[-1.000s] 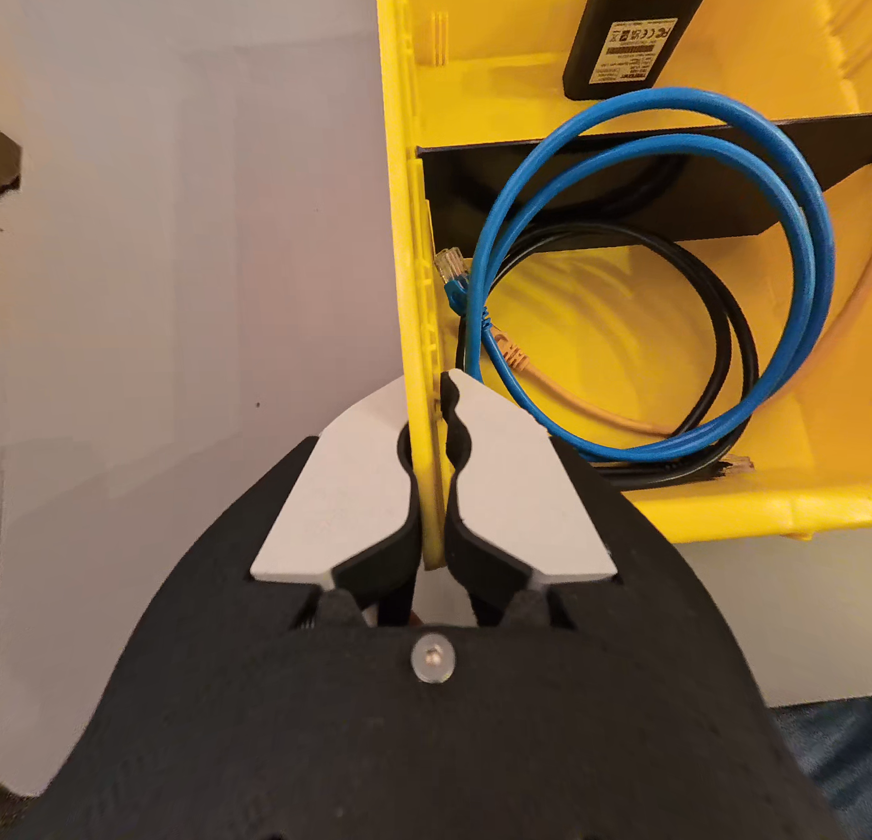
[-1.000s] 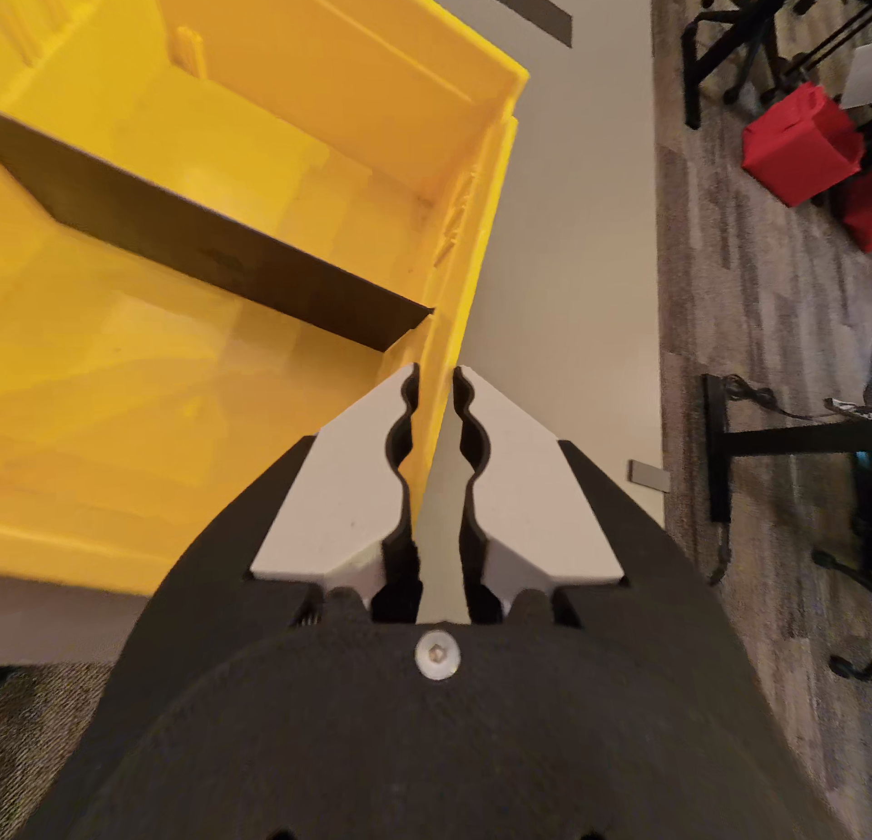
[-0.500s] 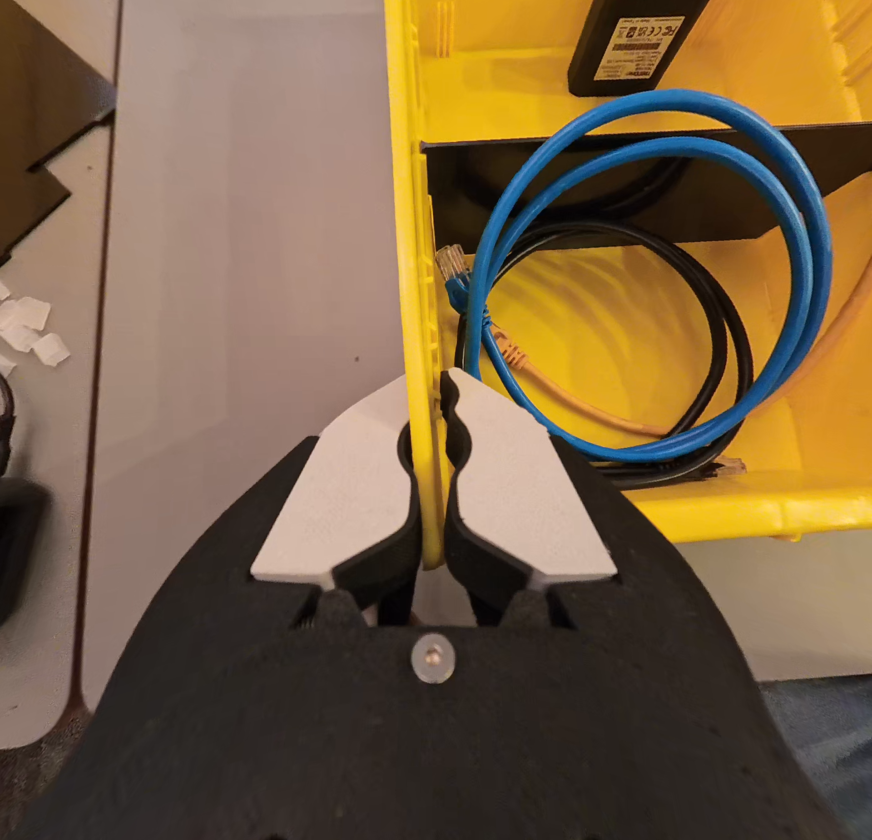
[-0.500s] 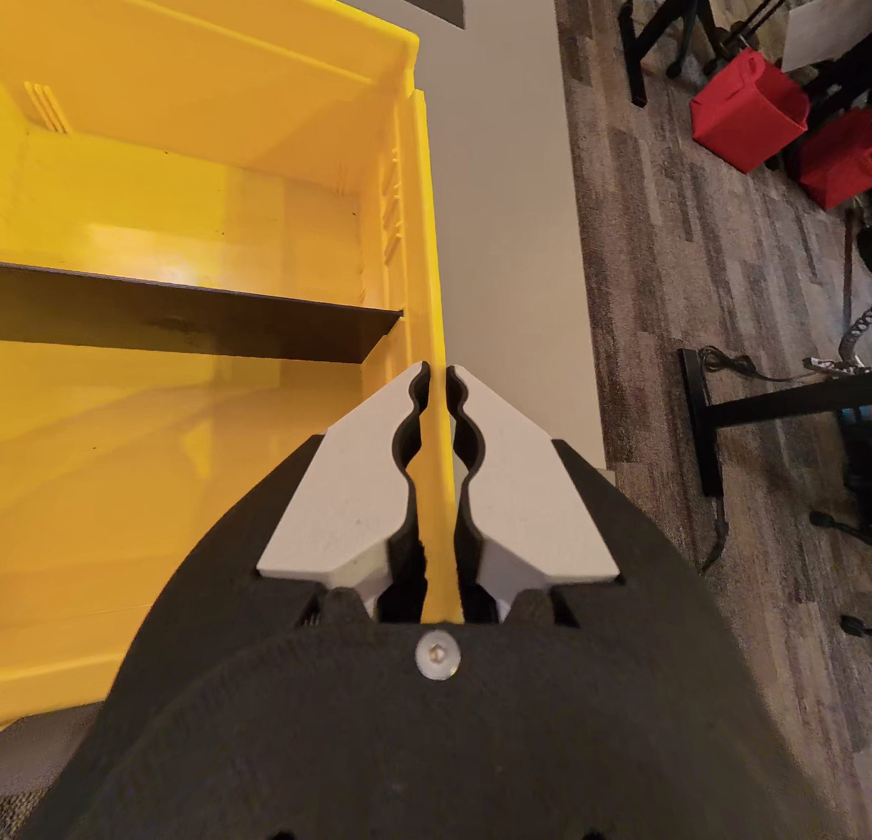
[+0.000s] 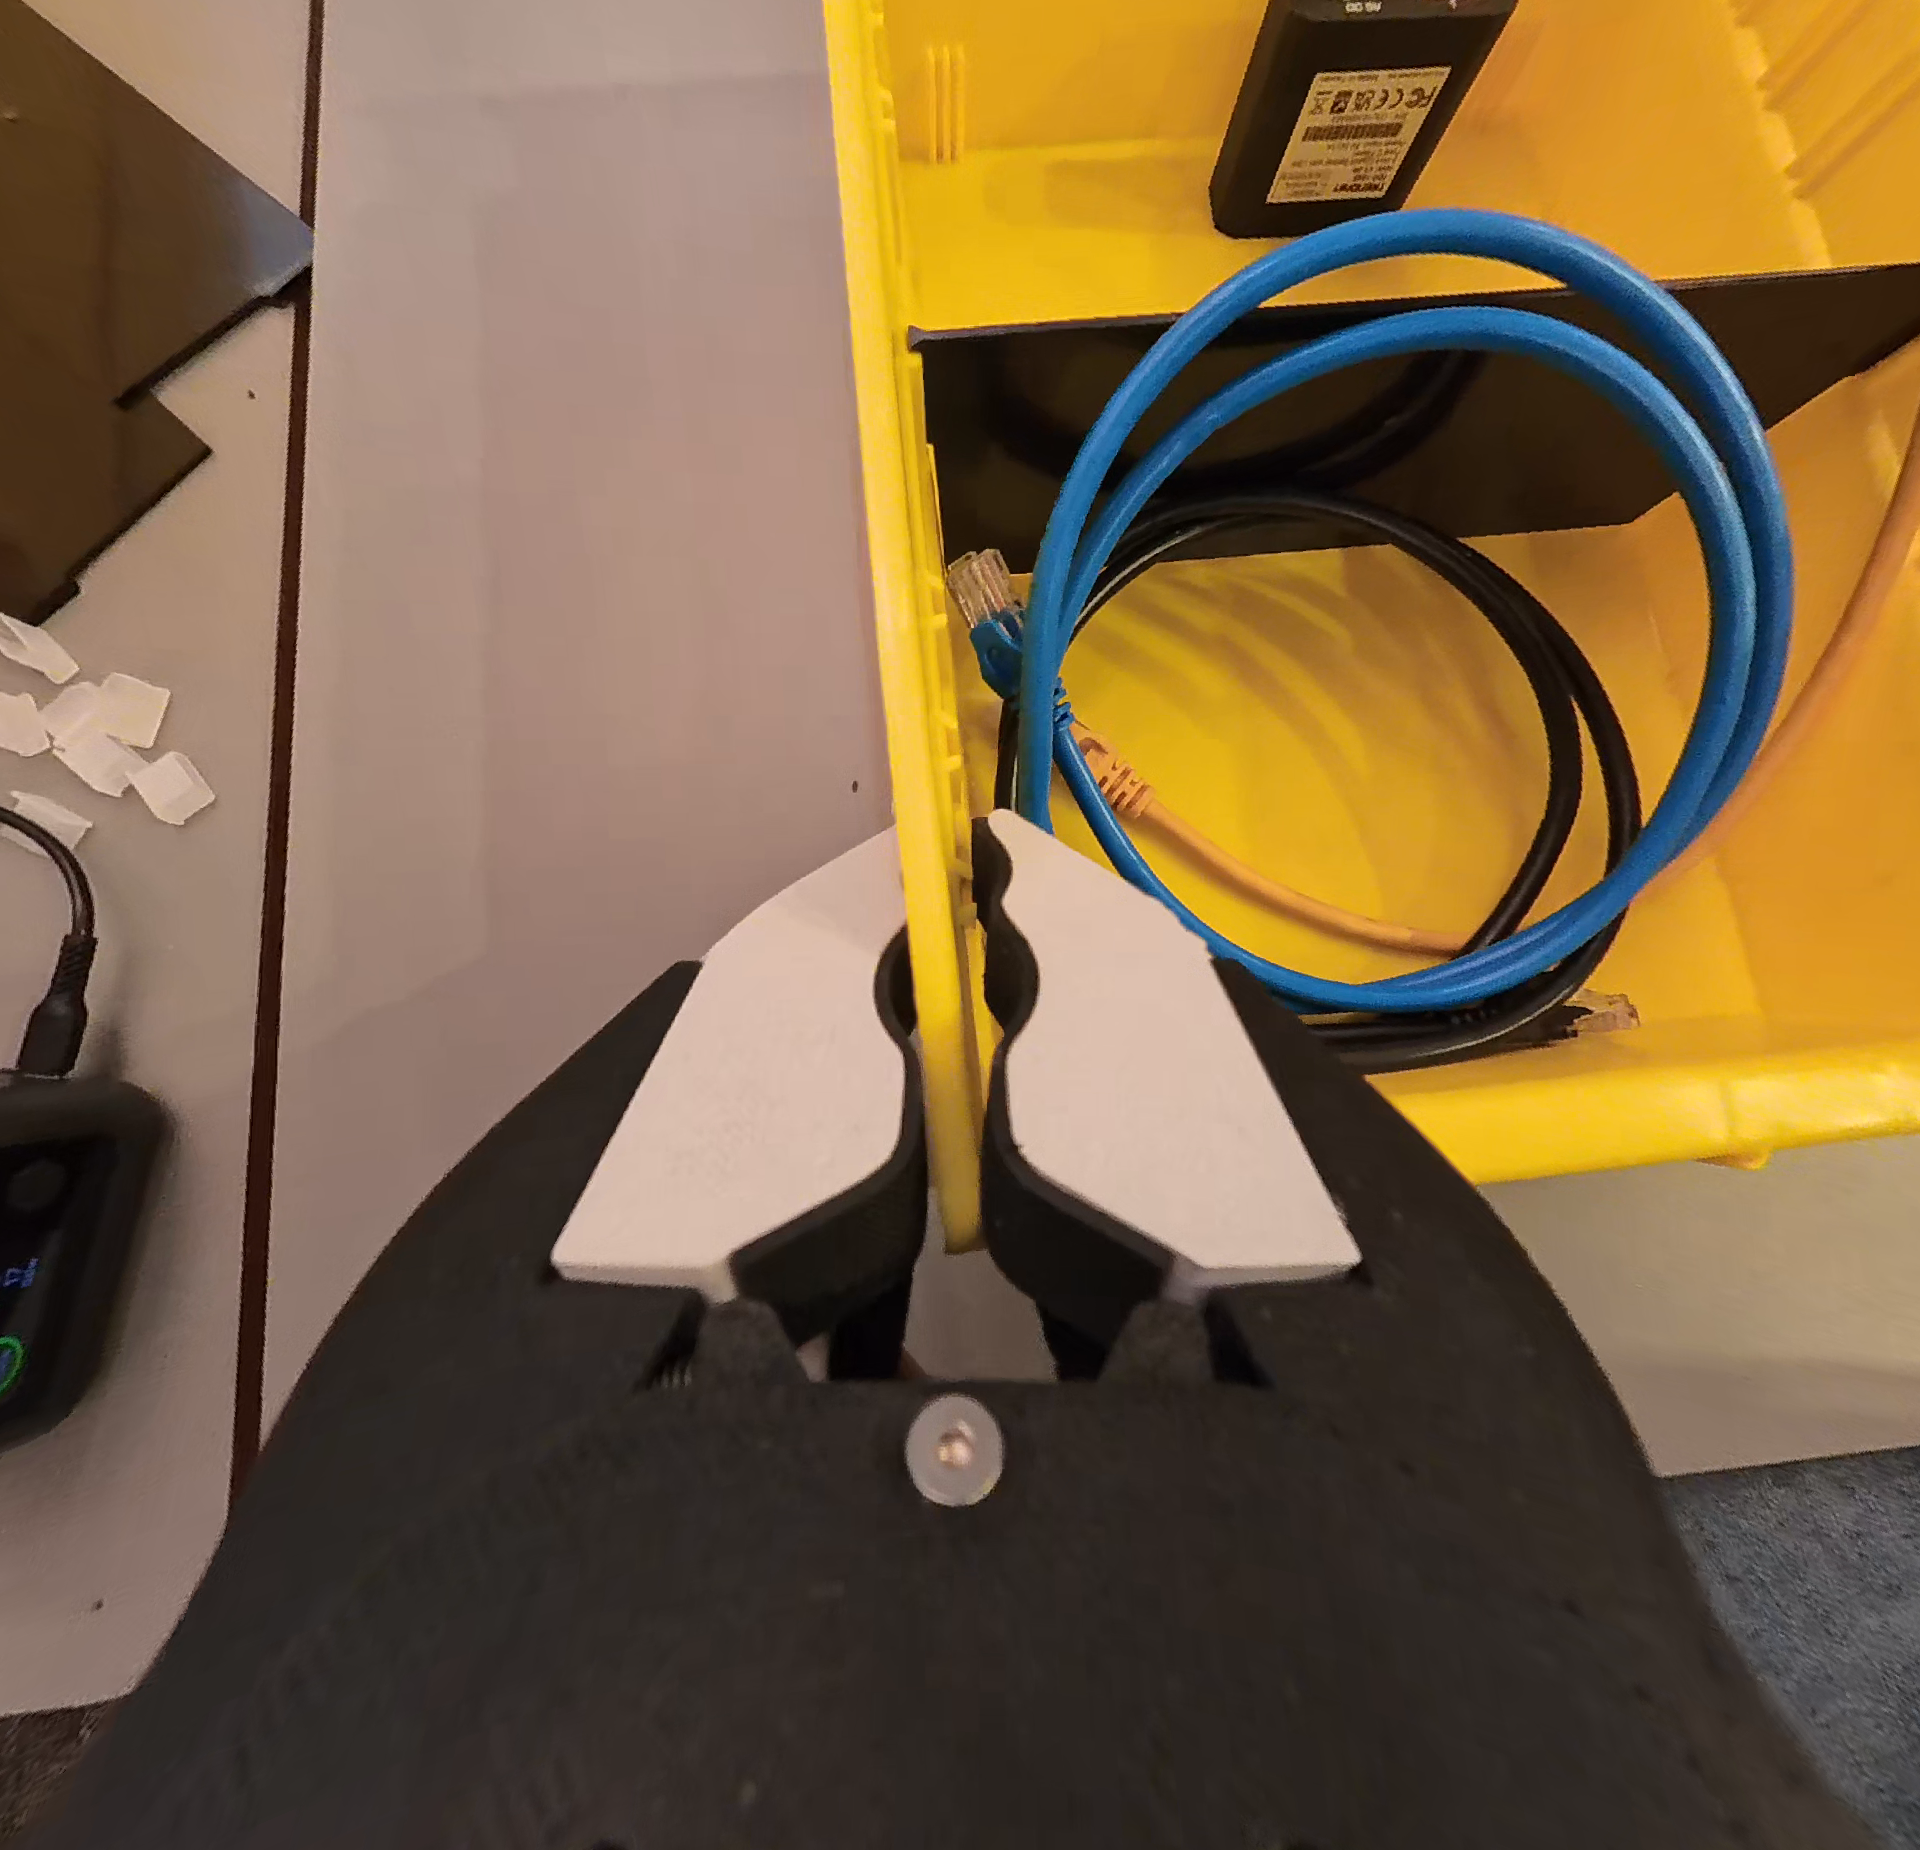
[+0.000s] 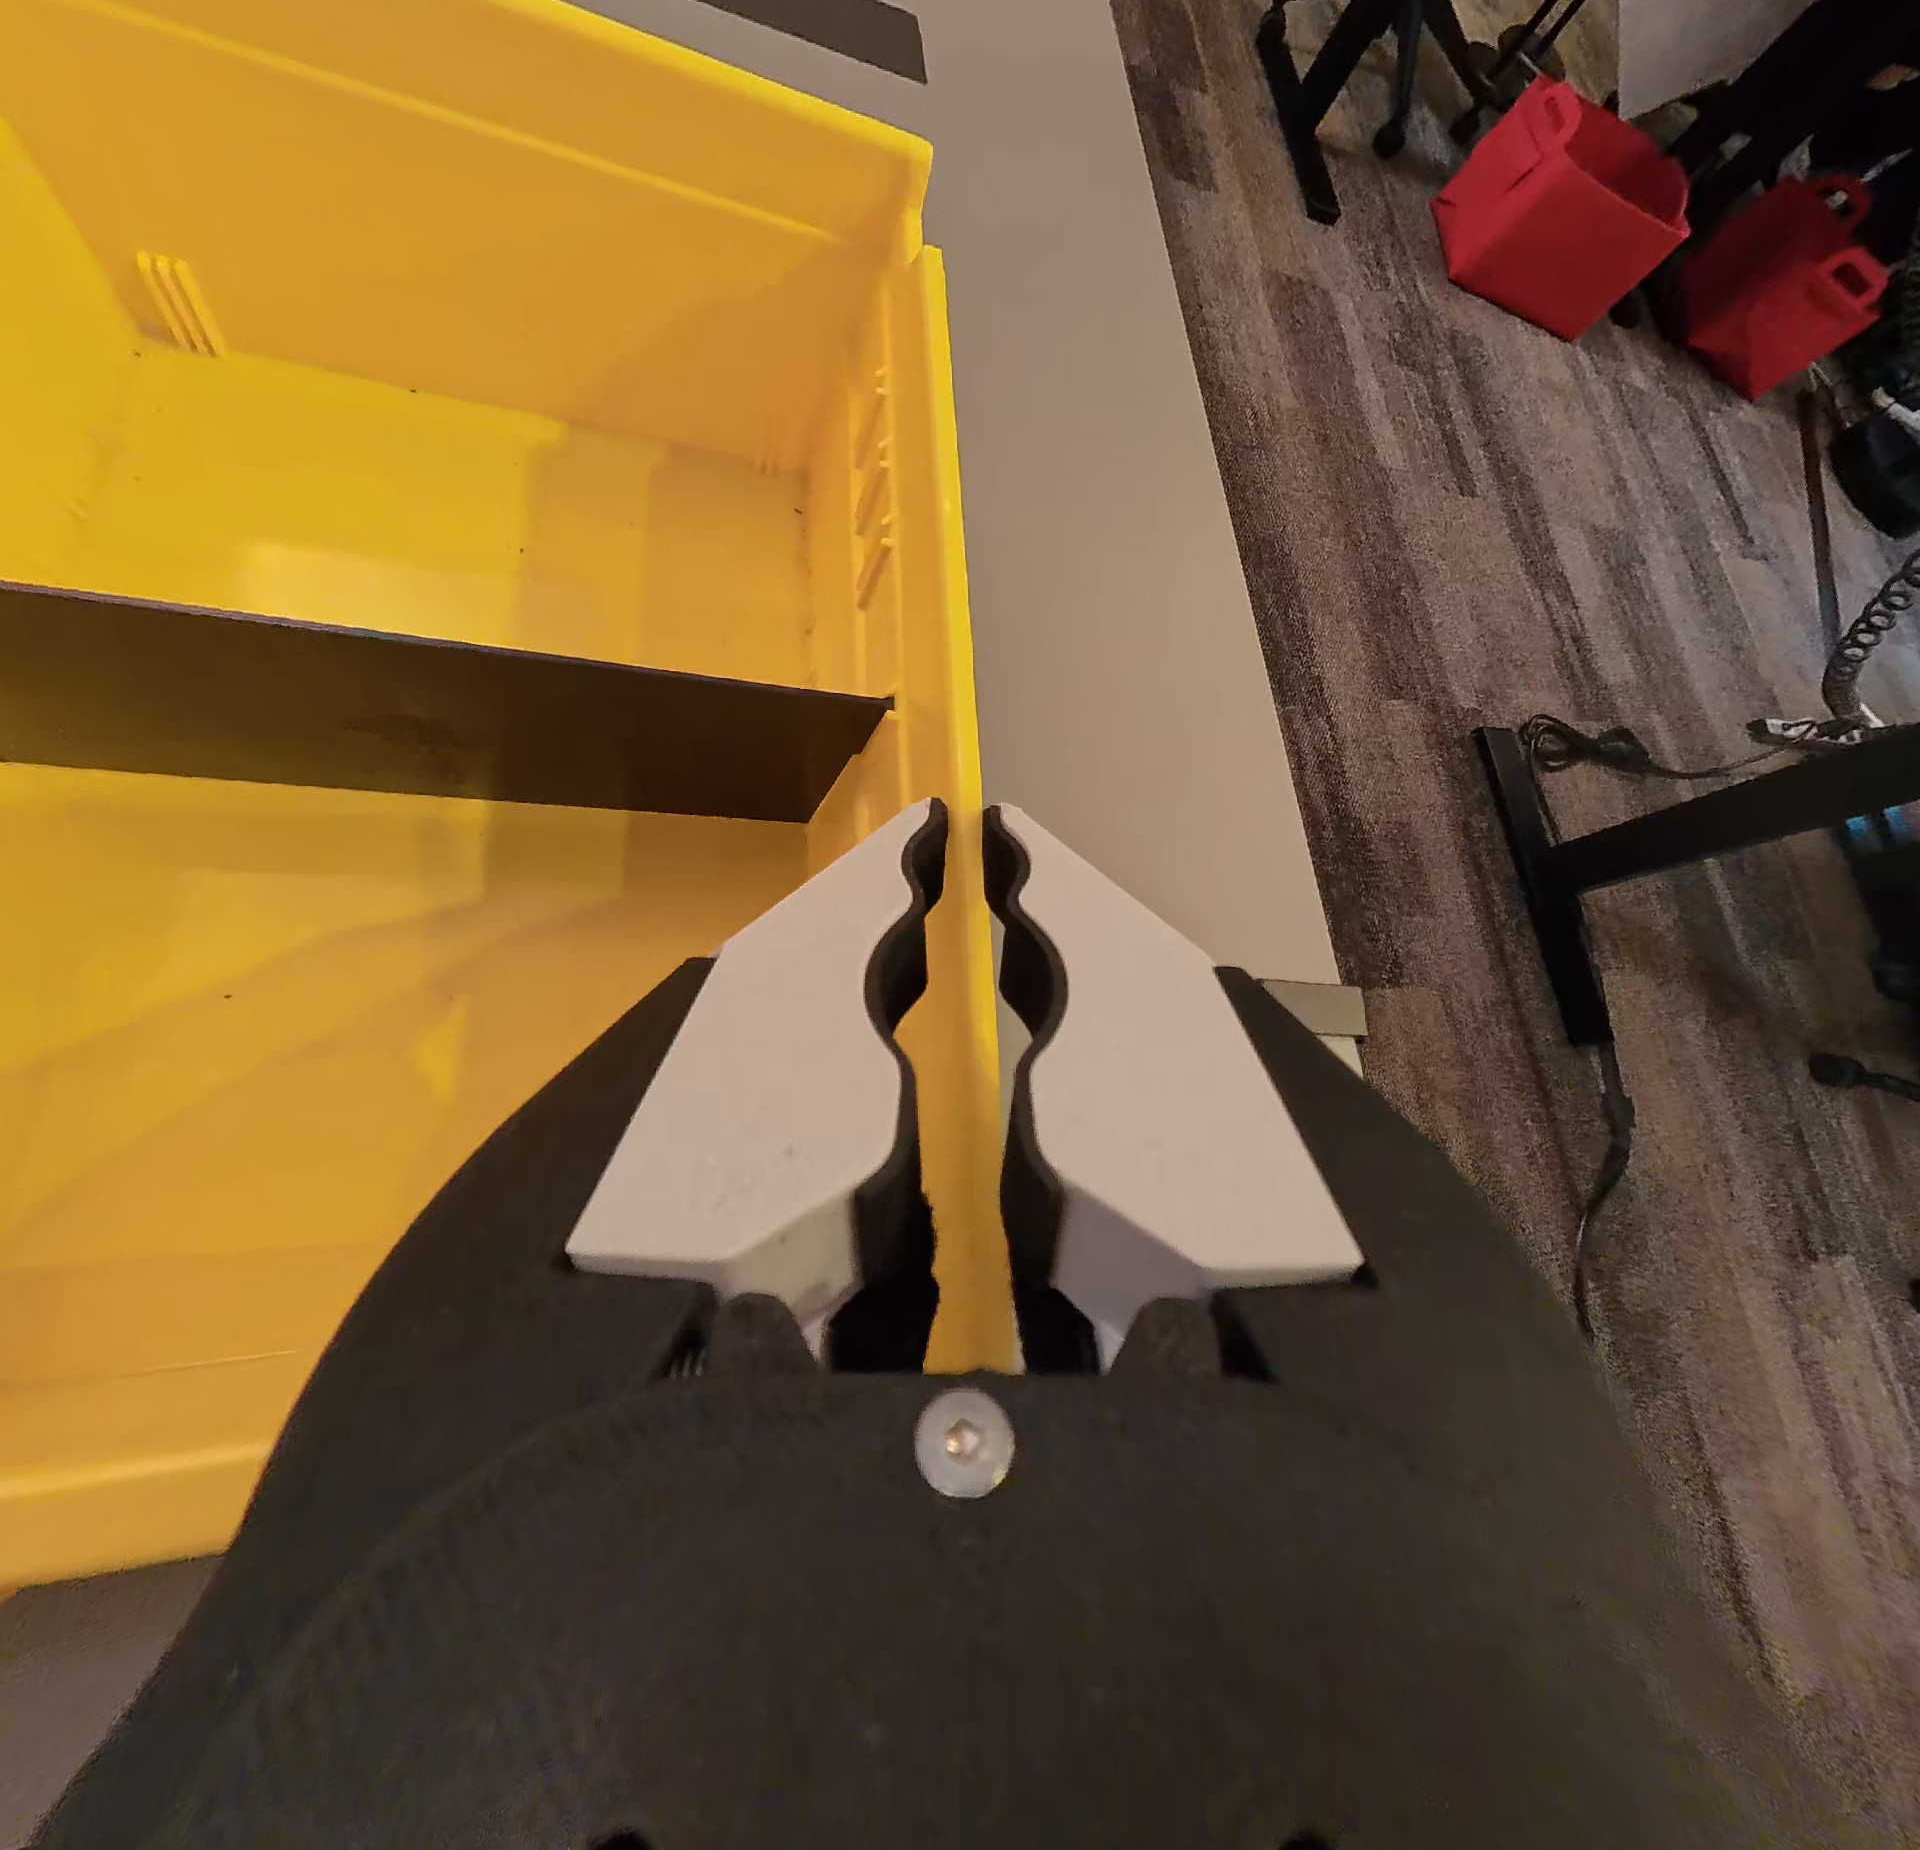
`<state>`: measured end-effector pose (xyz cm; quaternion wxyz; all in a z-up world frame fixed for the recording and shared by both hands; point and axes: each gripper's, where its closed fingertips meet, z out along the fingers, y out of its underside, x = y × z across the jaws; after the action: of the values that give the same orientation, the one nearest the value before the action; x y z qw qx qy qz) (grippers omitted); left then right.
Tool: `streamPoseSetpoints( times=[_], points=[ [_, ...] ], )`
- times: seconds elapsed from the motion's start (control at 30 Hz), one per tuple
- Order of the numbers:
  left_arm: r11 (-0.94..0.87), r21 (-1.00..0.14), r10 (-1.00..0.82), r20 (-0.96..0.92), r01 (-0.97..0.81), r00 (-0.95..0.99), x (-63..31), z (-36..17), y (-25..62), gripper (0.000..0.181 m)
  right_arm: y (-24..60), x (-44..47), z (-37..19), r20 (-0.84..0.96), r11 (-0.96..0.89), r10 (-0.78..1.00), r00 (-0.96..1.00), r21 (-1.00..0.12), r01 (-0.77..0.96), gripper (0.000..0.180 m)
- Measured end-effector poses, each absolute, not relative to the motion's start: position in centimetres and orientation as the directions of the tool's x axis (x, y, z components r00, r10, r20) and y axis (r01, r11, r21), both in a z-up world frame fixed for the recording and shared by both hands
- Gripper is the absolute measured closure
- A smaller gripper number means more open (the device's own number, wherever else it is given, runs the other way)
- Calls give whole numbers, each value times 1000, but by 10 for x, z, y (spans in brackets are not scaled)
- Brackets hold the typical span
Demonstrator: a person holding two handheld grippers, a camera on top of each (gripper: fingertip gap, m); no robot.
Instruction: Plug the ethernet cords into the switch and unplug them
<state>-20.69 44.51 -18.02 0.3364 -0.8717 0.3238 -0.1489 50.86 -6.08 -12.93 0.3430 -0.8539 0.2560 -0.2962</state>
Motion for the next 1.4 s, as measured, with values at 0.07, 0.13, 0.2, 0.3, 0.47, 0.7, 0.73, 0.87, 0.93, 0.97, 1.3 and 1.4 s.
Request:
streamPoseSetpoints(
  times=[0.07,0.13,0.2,0.3,0.47,0.7,0.73,0.87,0.93,0.97,1.3,1.4],
  points=[
    [-554,-687,-670,33,-470,742,-206,-181,445,170,-61,509,-129,334,-625,-647,686,-748,-225,174],
    [-545,-707,-675,52,-450,736,-203,-178,445,151,-61,509,-127,348,-623,-651,675,-753,-213,167],
    [-525,-736,-670,48,-427,740,-203,-167,448,145,-63,509,-119,380,-626,-649,659,-760,-178,162],
    [-450,-783,-669,-23,-429,743,-205,-145,452,140,-63,505,-106,389,-614,-646,657,-776,-144,159],
    [-189,-788,-729,-287,-586,621,-177,-93,451,137,-52,481,-84,420,-602,-600,681,-798,-39,155],
    [215,-564,-835,-530,-797,150,-62,-69,460,137,-5,419,-70,450,-576,-452,770,-807,132,155],
    [246,-514,-842,-533,-822,81,-50,-78,465,137,3,407,-71,445,-566,-427,787,-810,150,155],
    [306,-343,-879,-460,-888,-124,-23,-122,491,137,28,367,-79,449,-551,-328,831,-806,218,157],
    [358,-275,-868,-449,-893,-210,-14,-139,501,138,37,349,-77,432,-513,-287,855,-823,244,159],
    [375,-230,-862,-442,-898,-247,-12,-148,506,137,40,344,-76,431,-505,-276,859,-825,252,160],
    [469,-7,-809,-404,-883,-426,-12,-204,532,135,62,316,-69,437,-455,-196,878,-833,313,162],
    [492,-8,-788,-430,-871,-441,-9,-202,534,148,69,308,-63,444,-434,-177,878,-836,335,164]
  ],
)
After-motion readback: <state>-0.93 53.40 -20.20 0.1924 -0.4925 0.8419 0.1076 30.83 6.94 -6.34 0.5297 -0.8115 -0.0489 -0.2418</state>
